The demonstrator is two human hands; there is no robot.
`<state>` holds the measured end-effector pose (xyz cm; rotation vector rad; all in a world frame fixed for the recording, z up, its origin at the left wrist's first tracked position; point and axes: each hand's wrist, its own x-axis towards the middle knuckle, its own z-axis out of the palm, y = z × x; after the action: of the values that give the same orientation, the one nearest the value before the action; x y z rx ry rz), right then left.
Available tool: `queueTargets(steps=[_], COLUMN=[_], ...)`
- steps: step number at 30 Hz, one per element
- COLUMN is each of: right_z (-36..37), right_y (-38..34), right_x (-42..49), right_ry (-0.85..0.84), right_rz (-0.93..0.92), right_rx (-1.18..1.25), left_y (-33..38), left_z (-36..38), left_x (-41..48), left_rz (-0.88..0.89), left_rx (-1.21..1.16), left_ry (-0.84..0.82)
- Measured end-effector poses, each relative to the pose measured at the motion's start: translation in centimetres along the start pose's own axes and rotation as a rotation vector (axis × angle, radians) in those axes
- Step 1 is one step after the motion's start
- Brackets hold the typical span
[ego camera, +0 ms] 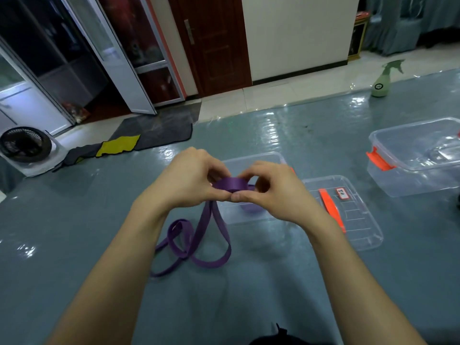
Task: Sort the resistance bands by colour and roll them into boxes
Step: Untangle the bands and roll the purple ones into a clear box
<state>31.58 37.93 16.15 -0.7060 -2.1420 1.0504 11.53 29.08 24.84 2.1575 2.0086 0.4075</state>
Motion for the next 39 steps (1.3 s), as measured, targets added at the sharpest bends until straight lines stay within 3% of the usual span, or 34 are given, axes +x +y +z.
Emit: queueTargets(steps=[4, 8, 11, 14, 18, 24, 27, 30, 35, 39], right_z=[0.4, -0.3, -0.7, -0.8, -0.7, -0.7, -0.5, -0.9, -1.1, 0.9], right_y=[-0.4, 0.2, 0.9, 1.3, 1.6, 1.8, 2.2, 2.6, 3.1, 2.8], right_x=[0.6, 1.7, 2.3, 3.1, 3.9, 4.3, 4.2, 4.3, 4.8, 5.1], right_ry=[0.003, 0.13, 0.157, 0.15, 0.058, 0.046, 0.105, 0.126, 0.155, 0.153], right_rz=[-0.102, -0.146, -0.118, -0.062, -0.013, -0.044, -0.082, -0.037, -0.027, 0.037], right_rx=[-0.125, -0.133, 0.002, 0.194, 0.398, -0.03, -0.017, 0.287, 0.804, 1.092], left_y=[0.6, -1.2, -2.4, -2.9, -3.8, -3.0, -2.9, -3.7, -3.2, -2.3], left_z=[-0.6, -0.2, 1.0, 2.0, 1.4, 0.0, -0.3, 0.5, 3.2, 3.1], left_x=[1.7, 2.1, 2.1, 2.5, 3.2, 4.9, 5.3, 4.7, 3.7, 4.7], left_rz=[0.023, -0.057, -0.077, -0.084, -0.069, 0.028, 0.019, -0.024, -0.084, -0.076], left_rx=[0.191, -0.228, -0.616, -0.753, -0.643, -0.116, -0.171, -0.399, -0.836, -0.863], left_ry=[-0.04, -0.018, 0.045, 0.137, 0.184, 0.004, 0.015, 0.022, 0.222, 0.321])
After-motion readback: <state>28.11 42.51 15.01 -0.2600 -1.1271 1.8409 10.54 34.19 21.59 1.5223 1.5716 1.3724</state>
